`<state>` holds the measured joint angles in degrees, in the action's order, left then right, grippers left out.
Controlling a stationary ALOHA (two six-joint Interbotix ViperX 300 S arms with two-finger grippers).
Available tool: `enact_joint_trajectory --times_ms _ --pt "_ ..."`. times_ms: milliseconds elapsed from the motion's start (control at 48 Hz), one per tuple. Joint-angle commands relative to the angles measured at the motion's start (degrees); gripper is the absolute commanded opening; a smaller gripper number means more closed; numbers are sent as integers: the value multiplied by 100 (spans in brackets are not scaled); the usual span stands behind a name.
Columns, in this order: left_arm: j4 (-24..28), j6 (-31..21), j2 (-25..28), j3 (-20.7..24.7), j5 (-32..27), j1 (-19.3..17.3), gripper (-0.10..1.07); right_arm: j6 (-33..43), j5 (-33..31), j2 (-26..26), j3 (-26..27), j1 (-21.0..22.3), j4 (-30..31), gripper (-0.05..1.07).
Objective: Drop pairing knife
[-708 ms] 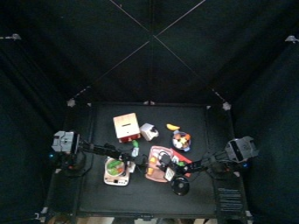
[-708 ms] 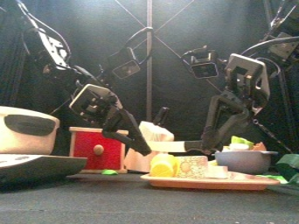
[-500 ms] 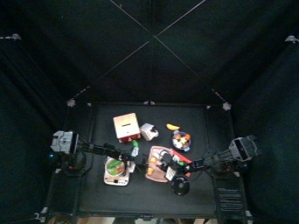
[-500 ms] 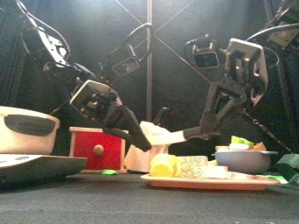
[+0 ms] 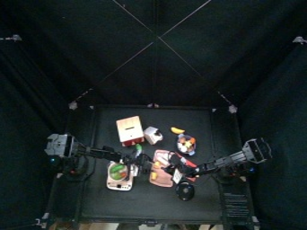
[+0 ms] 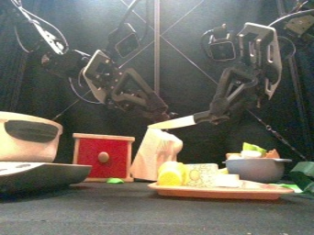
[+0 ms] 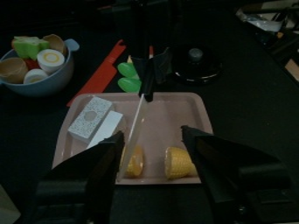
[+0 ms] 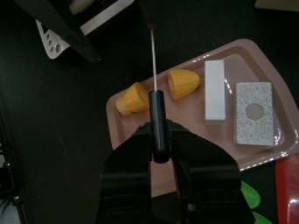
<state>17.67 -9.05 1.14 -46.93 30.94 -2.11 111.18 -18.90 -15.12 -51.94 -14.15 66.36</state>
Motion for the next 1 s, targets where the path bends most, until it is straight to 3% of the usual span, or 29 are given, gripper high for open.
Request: enact_joint_trajectory --times_ms 0,208,312,542,688,875,979 --pt "-62 -9 -220 -35 167 -237 94 9 -9 -343 -202 18 -299 41" --pt "-211 0 -457 -149 211 -659 94 18 -211 -1116 -923 -149 -1784 41" --pt "-202 0 -554 -44 290 -729 94 9 -773 -1459 -1116 -413 -2549 41" --pt "-176 0 -870 -220 360 -1134 94 44 -2048 -1969 -1055 -1116 -3094 41" --pt "-167 0 -1002 -571 554 -1160 94 44 -2329 -1907 -1081 -1090 -3428 41" --pt "18 0 -1318 -1424 1793 -1143 94 18 -2312 -1811 -1063 -650 -3551 45" --pt "123 9 -1556 -1679 2057 -1143 94 18 -2329 -1758 -1107 -457 -3612 52"
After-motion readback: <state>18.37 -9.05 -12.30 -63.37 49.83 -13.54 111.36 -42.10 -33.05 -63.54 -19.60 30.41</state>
